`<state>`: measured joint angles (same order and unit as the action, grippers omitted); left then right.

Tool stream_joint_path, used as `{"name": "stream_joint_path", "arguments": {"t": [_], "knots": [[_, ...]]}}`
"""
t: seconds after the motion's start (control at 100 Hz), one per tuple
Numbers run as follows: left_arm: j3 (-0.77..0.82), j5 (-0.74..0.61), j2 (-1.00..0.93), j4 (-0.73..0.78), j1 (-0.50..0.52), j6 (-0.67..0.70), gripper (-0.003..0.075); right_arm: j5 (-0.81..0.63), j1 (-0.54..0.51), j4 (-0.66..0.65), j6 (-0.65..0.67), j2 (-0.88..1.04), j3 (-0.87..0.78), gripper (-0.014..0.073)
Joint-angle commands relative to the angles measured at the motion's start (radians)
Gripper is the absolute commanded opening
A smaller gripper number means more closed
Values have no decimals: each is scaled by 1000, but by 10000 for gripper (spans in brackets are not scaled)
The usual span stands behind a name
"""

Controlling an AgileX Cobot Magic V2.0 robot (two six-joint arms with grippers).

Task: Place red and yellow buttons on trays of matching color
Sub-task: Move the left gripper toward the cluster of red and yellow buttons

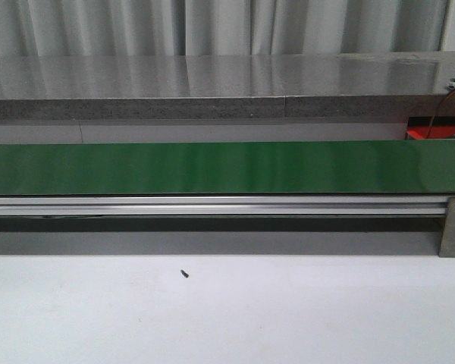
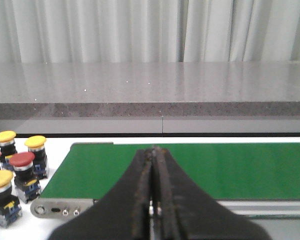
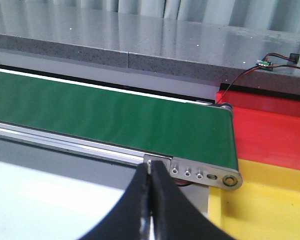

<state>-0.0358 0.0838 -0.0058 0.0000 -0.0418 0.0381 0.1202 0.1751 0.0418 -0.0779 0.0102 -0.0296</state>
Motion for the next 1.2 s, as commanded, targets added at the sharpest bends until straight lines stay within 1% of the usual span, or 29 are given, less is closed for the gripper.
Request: {"name": "stream_joint_path", "arguments": {"t": [0.0,0.14,0.38,0.48,0.59,0.73,1.05,1.08,1.12,1.15,1.19], "knots": [[-124,-29,33,-11,1,6,-20,-81,-2,-10,3,14,19,-96],[-308,154,180,-11,1,6,-20,-81,-2,-10,3,14,19,-96],[-613,486,508,-11,1,6,-20,-81,-2,-10,3,14,19,-96],[-700,571,616,-13,1,6,-20,-81,-2,-10,3,14,19,-96],[-743,577,705,-24,1,6,-20,-81,-2,-10,3,14,19,-96],[-748,566,778,-33,1,6,-20,-81,-2,-10,3,14,19,-96],[-748,588,856,-50,1,4,-15,-81,-2,-10,3,14,19,-96],[-748,590,857,-50,1,-1,-4,-81,-2,-10,3,14,19,-96],[-748,592,858,-50,1,-3,34,-81,-2,-10,3,14,19,-96],[-748,592,858,-50,1,-3,73,-81,-2,-10,3,14,19,-96],[-748,592,858,-50,1,-3,151,-81,-2,-10,3,14,19,-96]]}}
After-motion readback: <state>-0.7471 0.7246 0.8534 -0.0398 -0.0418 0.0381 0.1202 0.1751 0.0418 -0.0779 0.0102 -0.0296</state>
